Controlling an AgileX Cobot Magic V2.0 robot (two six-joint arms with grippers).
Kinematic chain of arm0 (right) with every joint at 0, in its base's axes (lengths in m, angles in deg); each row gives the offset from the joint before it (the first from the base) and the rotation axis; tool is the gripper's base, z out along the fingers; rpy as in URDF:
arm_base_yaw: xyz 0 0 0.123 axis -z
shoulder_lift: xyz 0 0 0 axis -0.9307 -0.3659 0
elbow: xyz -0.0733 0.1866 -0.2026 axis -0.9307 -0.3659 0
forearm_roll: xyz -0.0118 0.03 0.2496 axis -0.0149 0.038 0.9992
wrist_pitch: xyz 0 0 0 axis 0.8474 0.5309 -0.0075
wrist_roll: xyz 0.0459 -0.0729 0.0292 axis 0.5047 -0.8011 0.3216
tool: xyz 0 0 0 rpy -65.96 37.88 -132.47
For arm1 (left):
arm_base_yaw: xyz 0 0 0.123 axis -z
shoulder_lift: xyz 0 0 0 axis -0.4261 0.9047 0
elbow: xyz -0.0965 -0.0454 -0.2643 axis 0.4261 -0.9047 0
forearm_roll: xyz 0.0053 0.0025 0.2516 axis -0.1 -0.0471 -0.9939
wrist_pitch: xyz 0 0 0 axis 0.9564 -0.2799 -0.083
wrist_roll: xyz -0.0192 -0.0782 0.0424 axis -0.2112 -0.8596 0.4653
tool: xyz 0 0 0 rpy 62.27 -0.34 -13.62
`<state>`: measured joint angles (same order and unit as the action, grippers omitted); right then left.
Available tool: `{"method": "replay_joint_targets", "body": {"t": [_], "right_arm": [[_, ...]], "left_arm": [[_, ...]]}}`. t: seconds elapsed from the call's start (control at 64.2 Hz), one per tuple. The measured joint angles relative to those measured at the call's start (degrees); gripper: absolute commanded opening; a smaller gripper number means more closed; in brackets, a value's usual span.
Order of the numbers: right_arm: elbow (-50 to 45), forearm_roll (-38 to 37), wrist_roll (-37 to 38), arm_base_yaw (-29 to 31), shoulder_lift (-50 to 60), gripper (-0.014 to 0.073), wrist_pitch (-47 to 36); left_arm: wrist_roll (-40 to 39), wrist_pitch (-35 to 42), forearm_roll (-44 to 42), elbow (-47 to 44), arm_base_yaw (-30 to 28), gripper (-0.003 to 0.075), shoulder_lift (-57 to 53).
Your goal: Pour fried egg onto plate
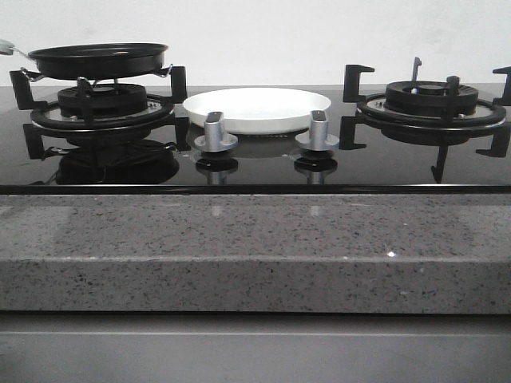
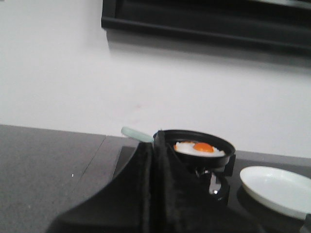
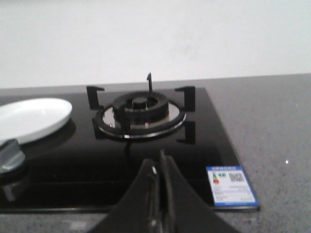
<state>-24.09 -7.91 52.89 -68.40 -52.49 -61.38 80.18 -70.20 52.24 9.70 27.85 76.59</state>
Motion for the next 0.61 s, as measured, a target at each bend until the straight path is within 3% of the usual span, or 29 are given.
{"method": "replay_joint_targets", "body": {"t": [0.343, 0.607], "right_arm": [[20.1, 0.1, 0.0, 0.0, -15.2, -0.0069, 14.9], [24.1, 0.1, 0.0, 0.0, -27.7, -0.0069, 19.7]], "left_arm": [[0.0, -16.0, -0.1, 20.5, 0.0, -0.0020, 16.1], [0.9, -22.3, 0.1, 24.9, 0.0, -0.0020, 28.5]]}}
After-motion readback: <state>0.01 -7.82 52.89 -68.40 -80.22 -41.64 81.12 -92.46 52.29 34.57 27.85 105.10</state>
